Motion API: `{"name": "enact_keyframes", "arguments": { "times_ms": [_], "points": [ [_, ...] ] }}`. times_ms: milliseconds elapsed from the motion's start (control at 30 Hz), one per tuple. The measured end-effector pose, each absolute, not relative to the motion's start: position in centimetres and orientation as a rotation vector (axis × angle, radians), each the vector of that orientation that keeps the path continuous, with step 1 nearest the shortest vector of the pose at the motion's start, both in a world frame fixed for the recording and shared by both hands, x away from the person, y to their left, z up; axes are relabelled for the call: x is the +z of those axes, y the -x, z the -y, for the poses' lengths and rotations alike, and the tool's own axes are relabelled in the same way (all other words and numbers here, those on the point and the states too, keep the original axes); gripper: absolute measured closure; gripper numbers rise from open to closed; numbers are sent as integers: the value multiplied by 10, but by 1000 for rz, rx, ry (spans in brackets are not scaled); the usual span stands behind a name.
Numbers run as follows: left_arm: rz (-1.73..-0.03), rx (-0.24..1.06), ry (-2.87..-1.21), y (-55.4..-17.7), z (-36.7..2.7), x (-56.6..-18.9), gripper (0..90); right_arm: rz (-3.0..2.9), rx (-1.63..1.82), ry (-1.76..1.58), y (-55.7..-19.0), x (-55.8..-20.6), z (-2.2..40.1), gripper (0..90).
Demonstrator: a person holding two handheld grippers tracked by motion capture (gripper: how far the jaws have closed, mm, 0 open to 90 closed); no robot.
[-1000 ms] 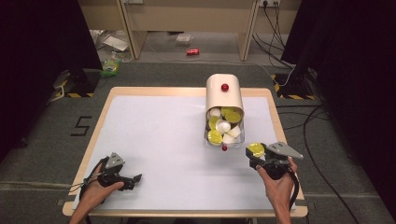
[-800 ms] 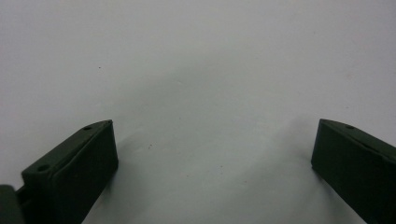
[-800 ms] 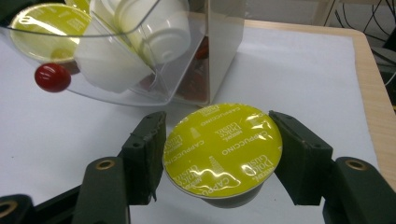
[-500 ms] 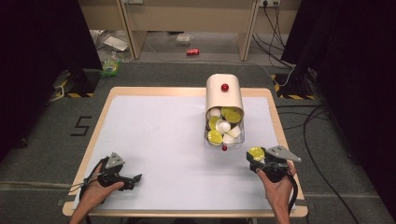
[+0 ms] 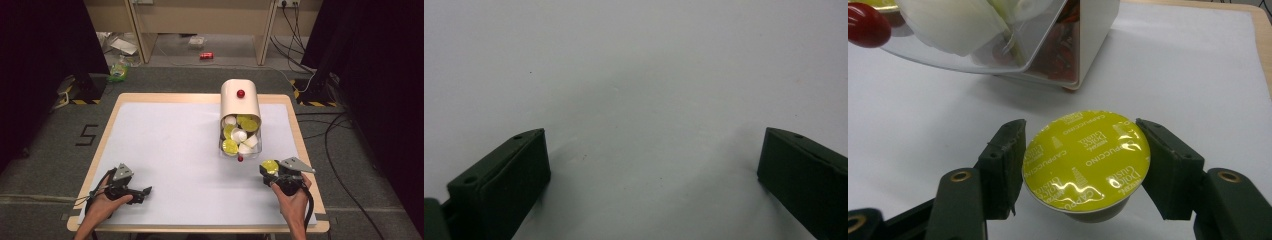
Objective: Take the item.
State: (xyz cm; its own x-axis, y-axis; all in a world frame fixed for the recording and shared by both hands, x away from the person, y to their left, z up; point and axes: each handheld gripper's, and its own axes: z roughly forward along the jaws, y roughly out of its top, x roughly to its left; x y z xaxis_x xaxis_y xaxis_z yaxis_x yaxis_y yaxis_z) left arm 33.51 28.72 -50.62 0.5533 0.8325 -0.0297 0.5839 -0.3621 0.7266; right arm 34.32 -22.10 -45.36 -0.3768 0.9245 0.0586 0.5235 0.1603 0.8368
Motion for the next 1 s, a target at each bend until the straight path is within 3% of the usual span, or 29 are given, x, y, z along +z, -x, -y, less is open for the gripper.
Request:
{"name": "enact_keyframes", "arguments": {
  "times_ms": [1000],
  "points": [
    [-1135,452,-2084,-335,-287,-506,0,-2032,1058,-1415,-360,-481,212,398]
  ]
}}
